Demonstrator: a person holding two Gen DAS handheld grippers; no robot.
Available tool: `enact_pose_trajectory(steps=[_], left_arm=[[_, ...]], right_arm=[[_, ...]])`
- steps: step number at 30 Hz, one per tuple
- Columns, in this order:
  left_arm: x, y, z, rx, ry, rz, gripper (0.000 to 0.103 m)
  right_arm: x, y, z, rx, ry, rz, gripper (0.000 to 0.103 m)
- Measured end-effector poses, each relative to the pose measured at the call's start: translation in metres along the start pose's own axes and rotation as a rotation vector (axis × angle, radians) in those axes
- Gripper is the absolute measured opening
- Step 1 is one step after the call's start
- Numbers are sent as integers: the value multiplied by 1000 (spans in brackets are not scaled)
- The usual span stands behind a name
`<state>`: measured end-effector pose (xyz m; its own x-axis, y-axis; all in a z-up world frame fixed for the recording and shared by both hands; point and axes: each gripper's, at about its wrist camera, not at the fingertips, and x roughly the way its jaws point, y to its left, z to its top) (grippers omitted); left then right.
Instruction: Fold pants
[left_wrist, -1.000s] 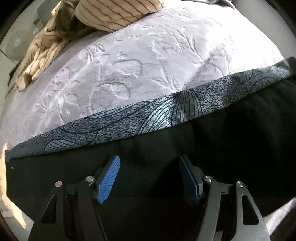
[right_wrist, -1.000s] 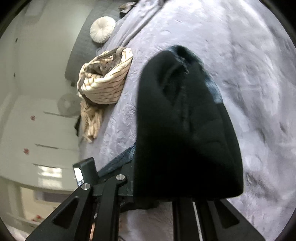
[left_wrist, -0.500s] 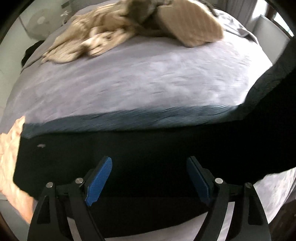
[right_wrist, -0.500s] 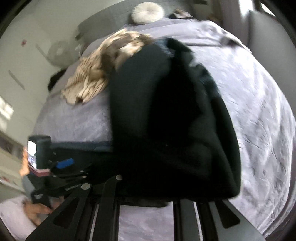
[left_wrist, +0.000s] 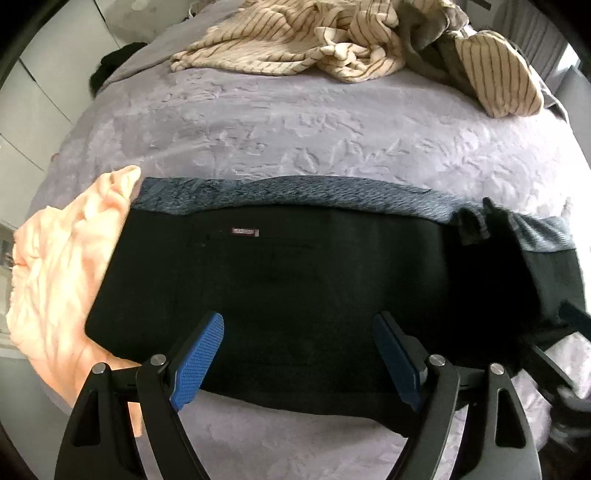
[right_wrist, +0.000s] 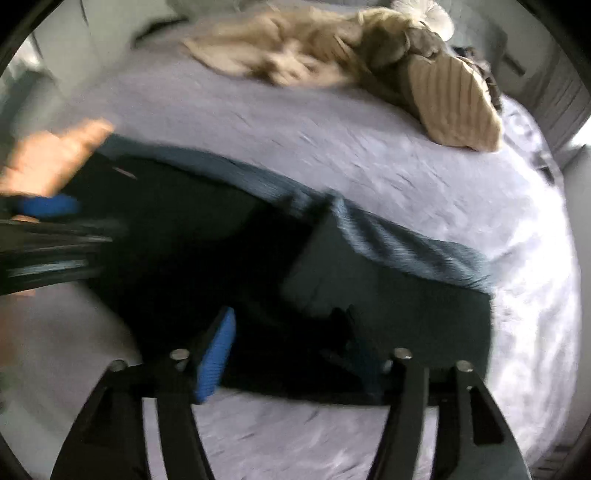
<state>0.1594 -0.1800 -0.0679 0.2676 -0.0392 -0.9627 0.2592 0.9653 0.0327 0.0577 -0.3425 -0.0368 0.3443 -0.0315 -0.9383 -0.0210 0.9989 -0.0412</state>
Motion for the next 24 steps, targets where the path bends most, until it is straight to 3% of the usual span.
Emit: enact_pose_trajectory(steps=[1,2,4,7,8,13,15,16,17,19,21,22,23,24], left_arm=[[-2,-4,1,2,-5,-28,84],[-5,-7,2,7,-9,-54,84],[-10,-24,4,24,-12,-140,84],[-12,-55,9,60,4,-277,84],[-10,-68,12,81,12,-313,84],[15,-116,18,121,90,-414,84],[29,-127,17,121,131,-419,70],[36,-132,15,125,156,-407,61],[38,-134,12,127,167,-392,62],[31,-135,6,136,155,-355,61],[14,-131,-3,147,105,-320,66],[7,-128,-9,155,73,-280,81],[4,-125,-13,158,53,-251,88],[4,-122,-18,155,36,-223,88]], right_arm=[[-14,-20,-5,90,-19,120,68],[-16,-33,-11,161,-26,185,68],[-16,-89,-31,446,-30,361,68],[8,-148,-59,762,25,518,68],[12,-157,-68,816,34,548,68],[37,-176,-92,973,32,665,64],[51,-180,-92,1032,26,711,59],[59,-179,-93,1070,37,726,35],[69,-180,-95,1110,66,721,5],[76,-181,-93,1128,108,699,5],[64,-175,-86,1056,93,708,5],[50,-168,-82,965,90,689,5],[44,-164,-82,934,91,676,5],[44,-160,-83,921,98,666,5]])
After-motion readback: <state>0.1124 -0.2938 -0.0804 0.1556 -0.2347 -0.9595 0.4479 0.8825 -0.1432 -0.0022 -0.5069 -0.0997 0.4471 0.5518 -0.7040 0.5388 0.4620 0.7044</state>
